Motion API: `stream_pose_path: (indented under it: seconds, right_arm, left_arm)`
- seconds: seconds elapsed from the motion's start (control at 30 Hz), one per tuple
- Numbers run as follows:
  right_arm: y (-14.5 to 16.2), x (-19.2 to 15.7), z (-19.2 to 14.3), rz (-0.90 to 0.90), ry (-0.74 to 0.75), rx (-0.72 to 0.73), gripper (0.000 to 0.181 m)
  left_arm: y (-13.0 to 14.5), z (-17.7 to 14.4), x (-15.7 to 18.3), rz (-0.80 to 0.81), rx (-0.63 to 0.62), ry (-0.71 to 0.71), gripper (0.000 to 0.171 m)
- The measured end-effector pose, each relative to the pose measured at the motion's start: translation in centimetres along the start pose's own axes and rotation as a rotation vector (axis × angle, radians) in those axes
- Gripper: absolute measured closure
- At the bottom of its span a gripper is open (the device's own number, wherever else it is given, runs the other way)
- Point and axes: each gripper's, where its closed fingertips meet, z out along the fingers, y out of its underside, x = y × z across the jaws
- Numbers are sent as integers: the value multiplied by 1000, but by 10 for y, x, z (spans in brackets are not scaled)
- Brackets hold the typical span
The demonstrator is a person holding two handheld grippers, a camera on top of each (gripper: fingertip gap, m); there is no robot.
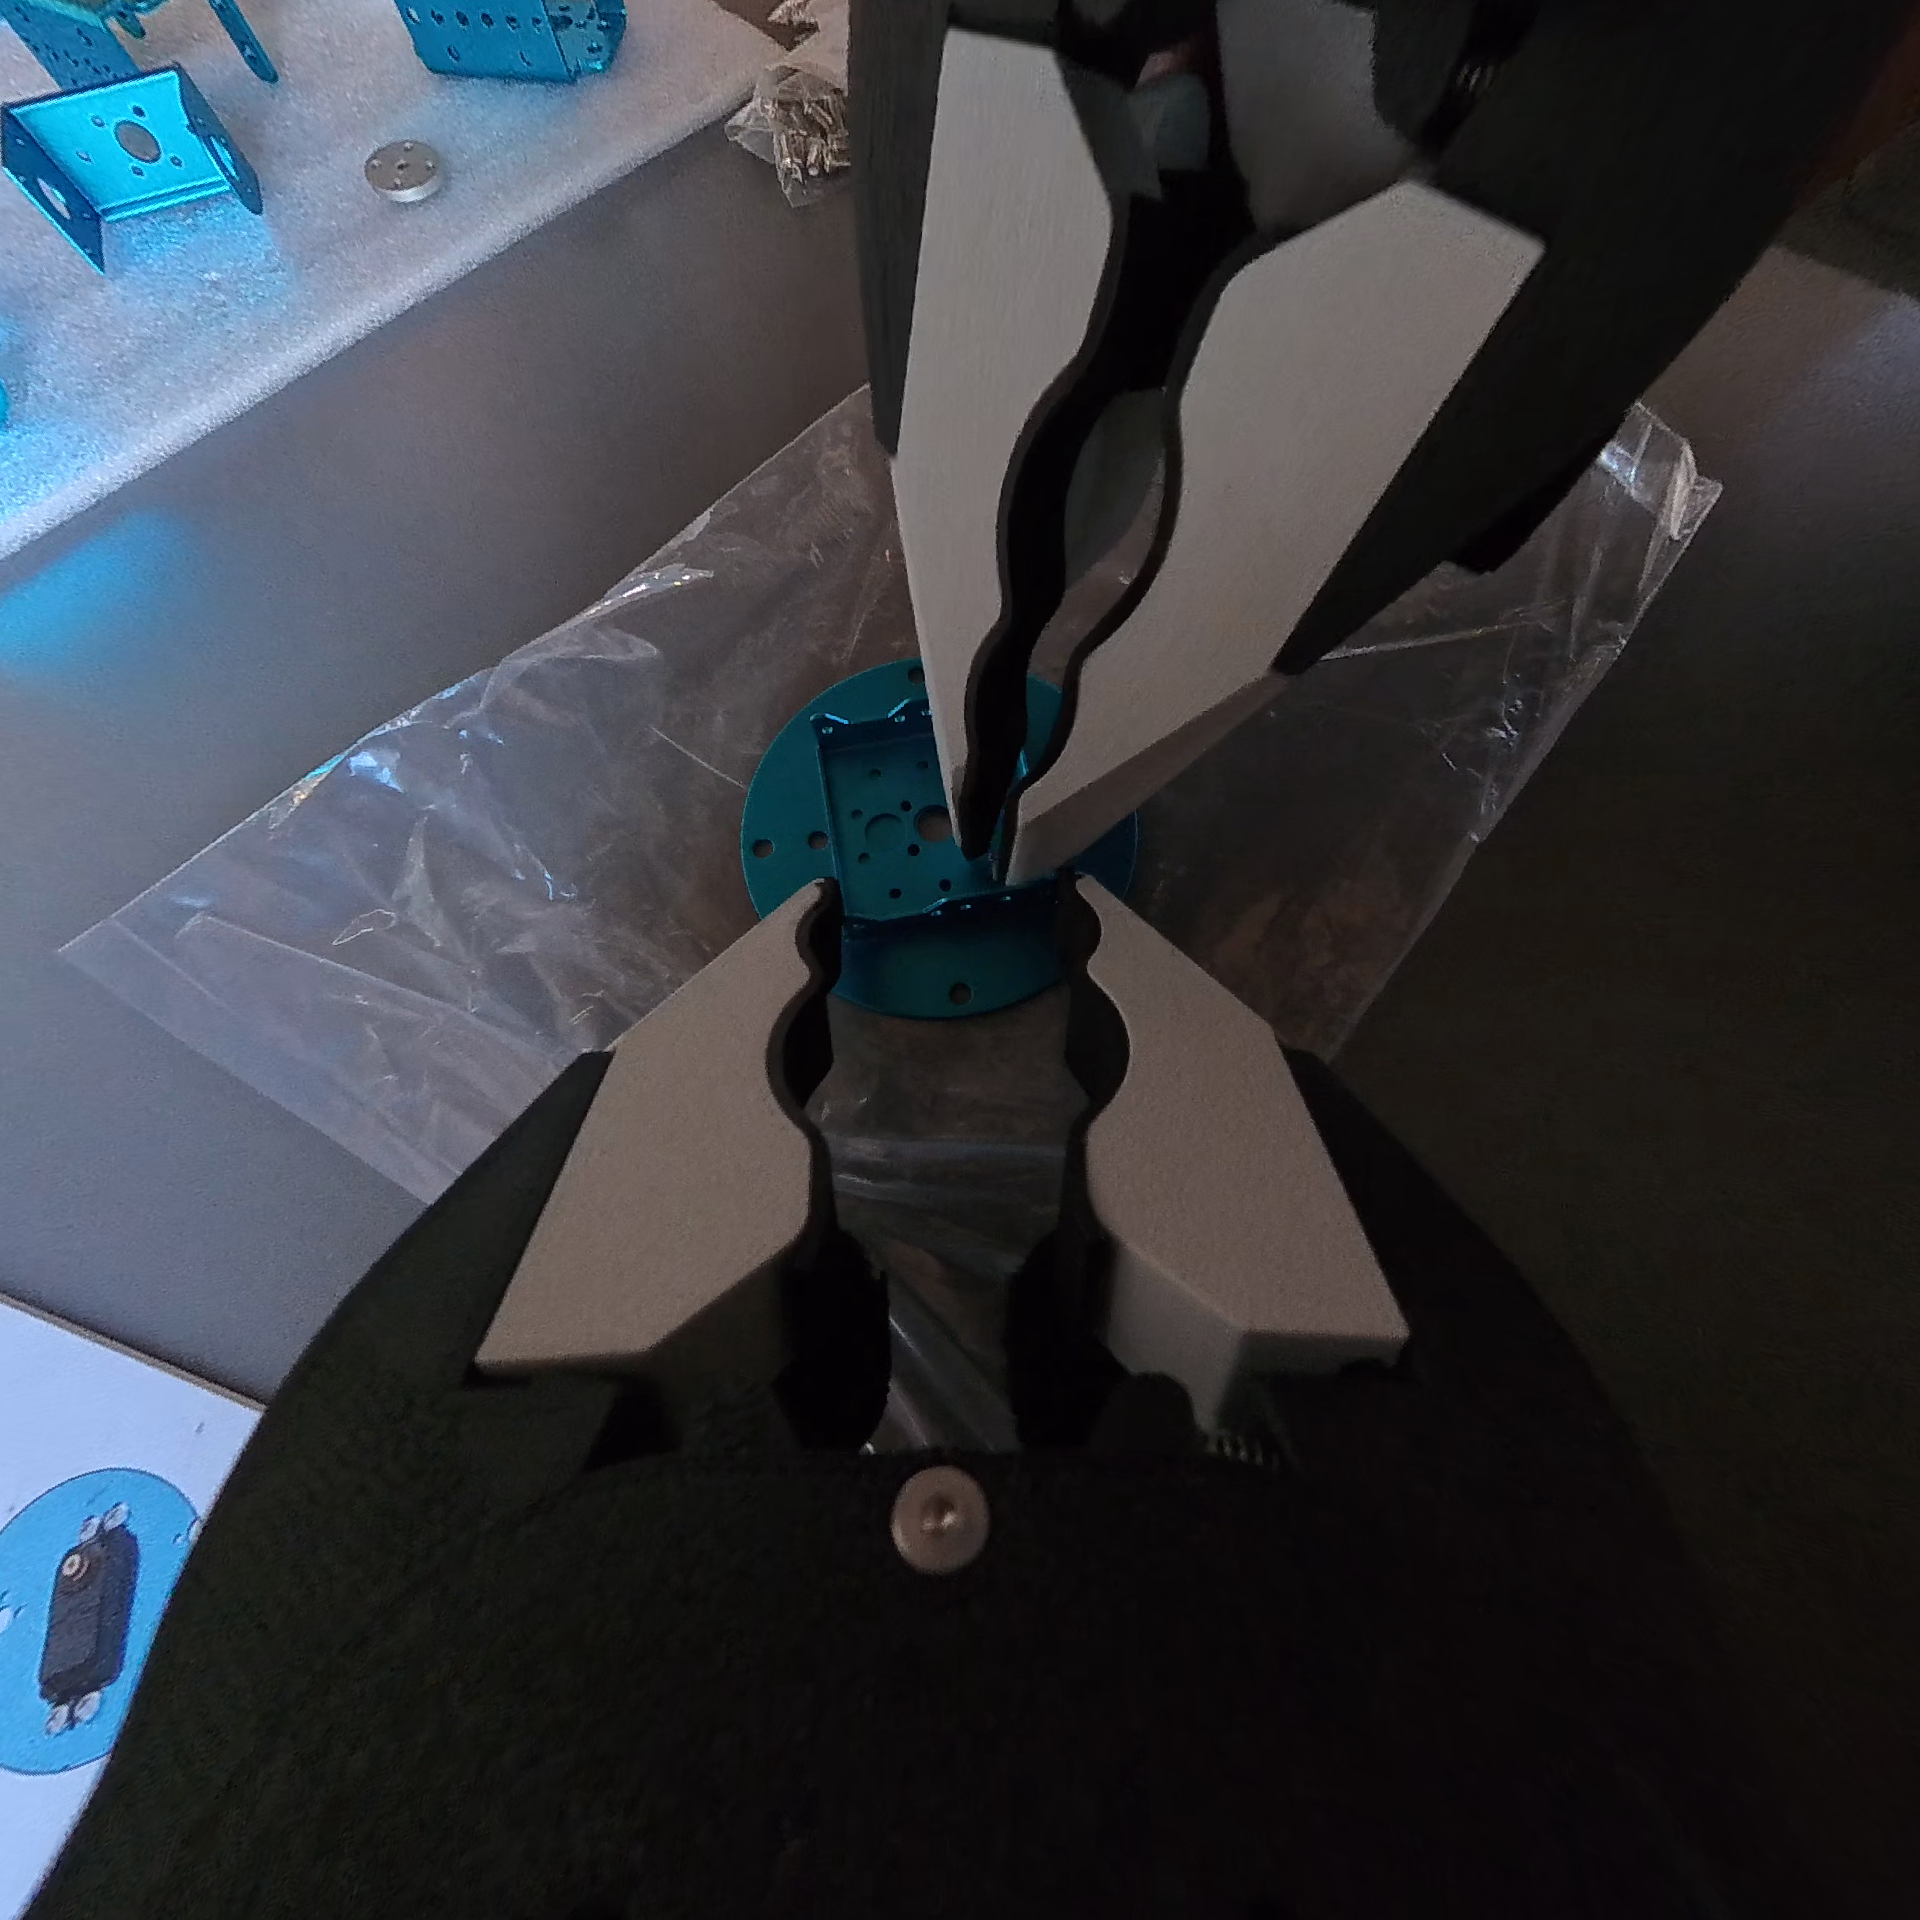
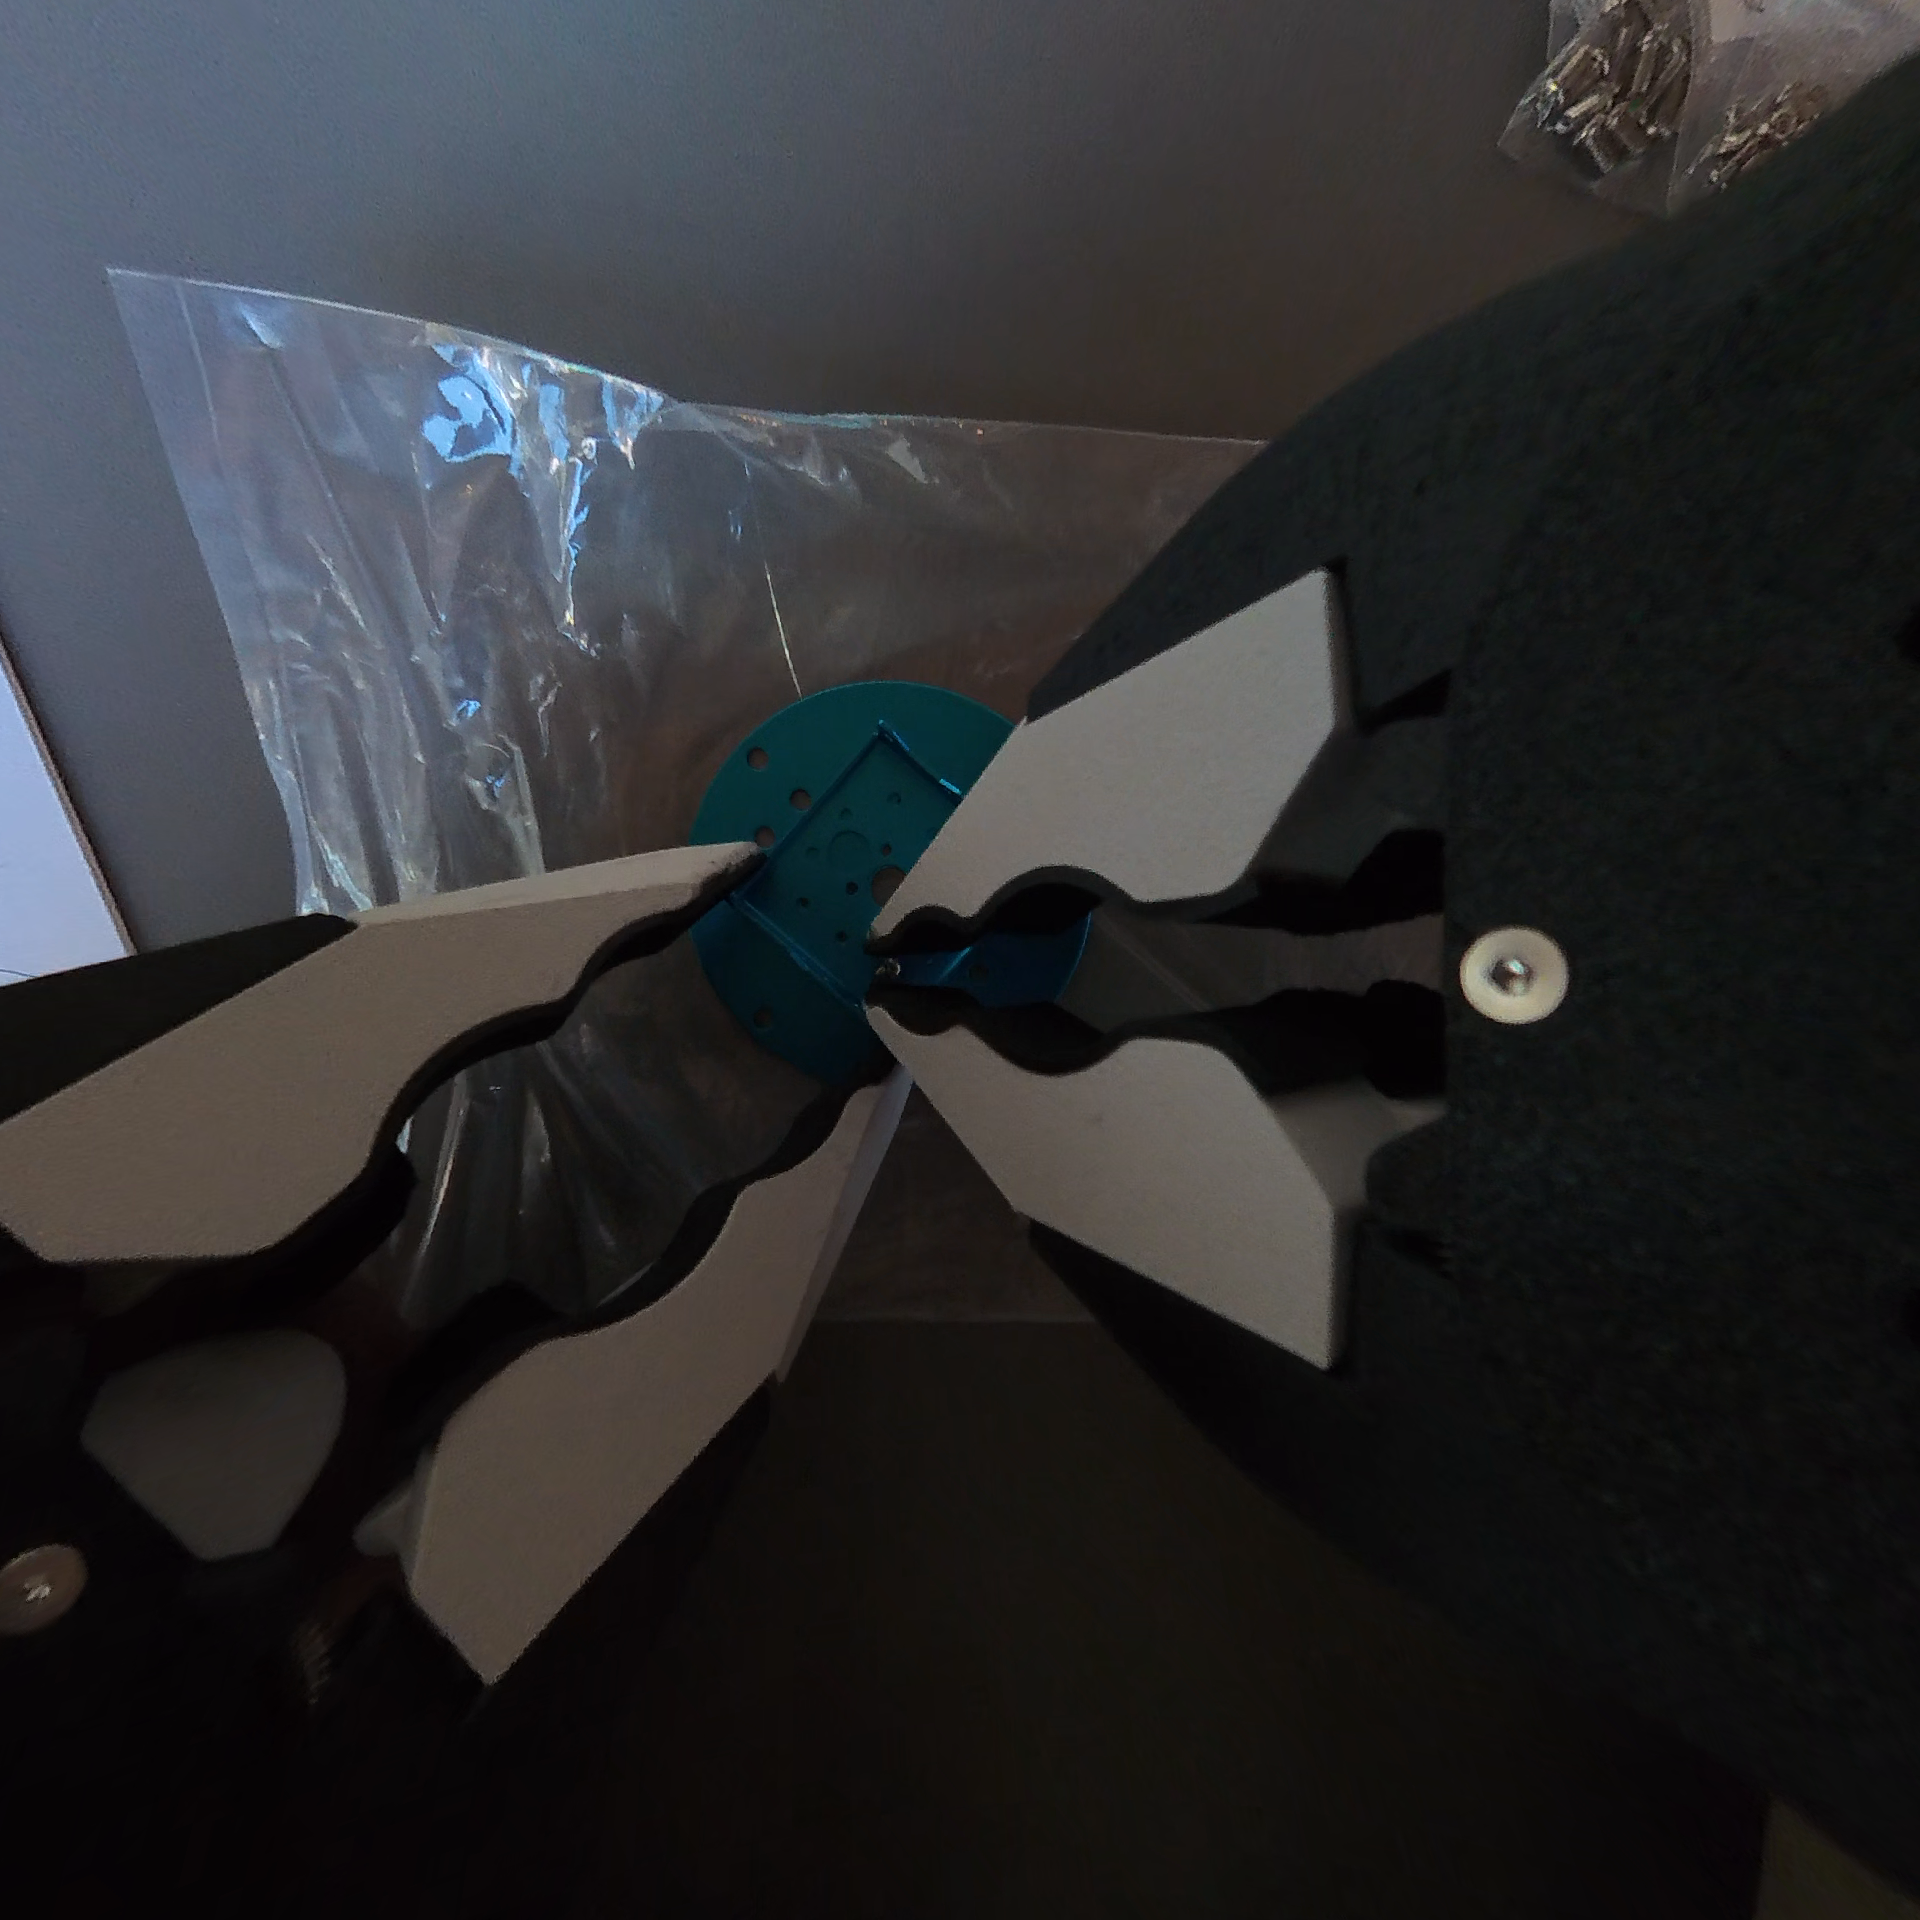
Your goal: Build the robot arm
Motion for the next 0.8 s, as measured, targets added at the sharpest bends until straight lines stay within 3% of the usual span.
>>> stream_pose_path:
  seconds: [0.33, 0.8]
  right_arm:
    - [-2, 5, -13, 30, 21, 130, 181]
    - [-1, -2, -1, 21, -16, 124, 181]
  left_arm:
    - [0, 0, 0, 2, -1, -2, 131]
    - [0, 0, 0, 1, -1, -1, 131]
